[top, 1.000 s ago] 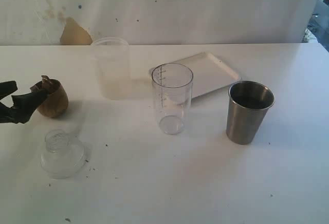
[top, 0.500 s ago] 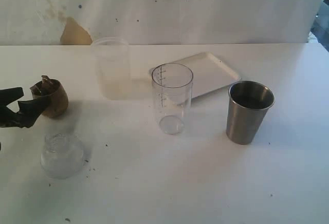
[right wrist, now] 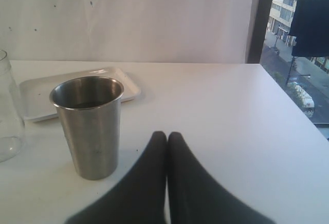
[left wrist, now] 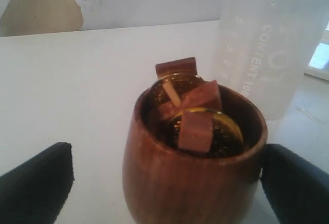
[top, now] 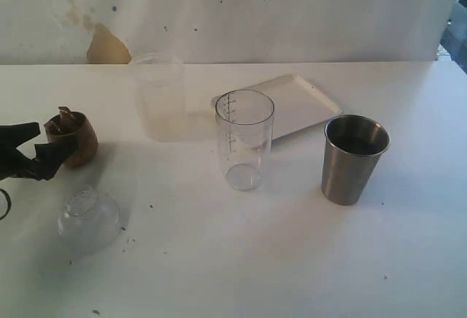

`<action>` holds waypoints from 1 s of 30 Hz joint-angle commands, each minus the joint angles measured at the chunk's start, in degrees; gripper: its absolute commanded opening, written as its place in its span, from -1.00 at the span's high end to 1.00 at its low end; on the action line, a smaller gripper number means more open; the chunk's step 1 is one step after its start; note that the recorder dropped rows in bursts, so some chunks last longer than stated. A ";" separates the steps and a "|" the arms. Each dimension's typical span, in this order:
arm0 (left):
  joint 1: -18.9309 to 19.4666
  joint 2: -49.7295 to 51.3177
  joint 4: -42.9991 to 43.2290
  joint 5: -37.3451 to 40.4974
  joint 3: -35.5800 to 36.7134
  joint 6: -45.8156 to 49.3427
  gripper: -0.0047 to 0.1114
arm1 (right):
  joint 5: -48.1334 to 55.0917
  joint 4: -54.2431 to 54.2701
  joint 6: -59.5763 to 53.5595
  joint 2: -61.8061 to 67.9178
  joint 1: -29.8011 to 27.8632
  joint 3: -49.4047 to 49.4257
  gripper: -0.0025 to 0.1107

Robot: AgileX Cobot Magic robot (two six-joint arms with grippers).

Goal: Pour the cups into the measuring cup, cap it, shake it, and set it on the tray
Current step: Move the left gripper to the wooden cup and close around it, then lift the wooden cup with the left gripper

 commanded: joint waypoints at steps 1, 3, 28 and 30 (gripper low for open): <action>-1.80 1.75 0.09 -0.50 -2.15 1.26 -0.68 | -0.40 -0.01 0.25 -0.25 -0.01 0.38 0.96; -2.65 2.85 0.09 -0.50 -3.10 1.26 -0.68 | -0.40 -0.01 0.25 -0.25 -0.01 0.38 0.96; -6.17 11.13 -3.27 -0.50 -14.99 -1.94 -0.68 | -0.40 -0.01 0.25 -0.25 -0.01 0.38 0.96; -6.17 11.53 -3.27 -0.50 -15.08 -1.94 -0.68 | -0.40 -0.01 0.25 -0.25 -0.01 0.38 0.96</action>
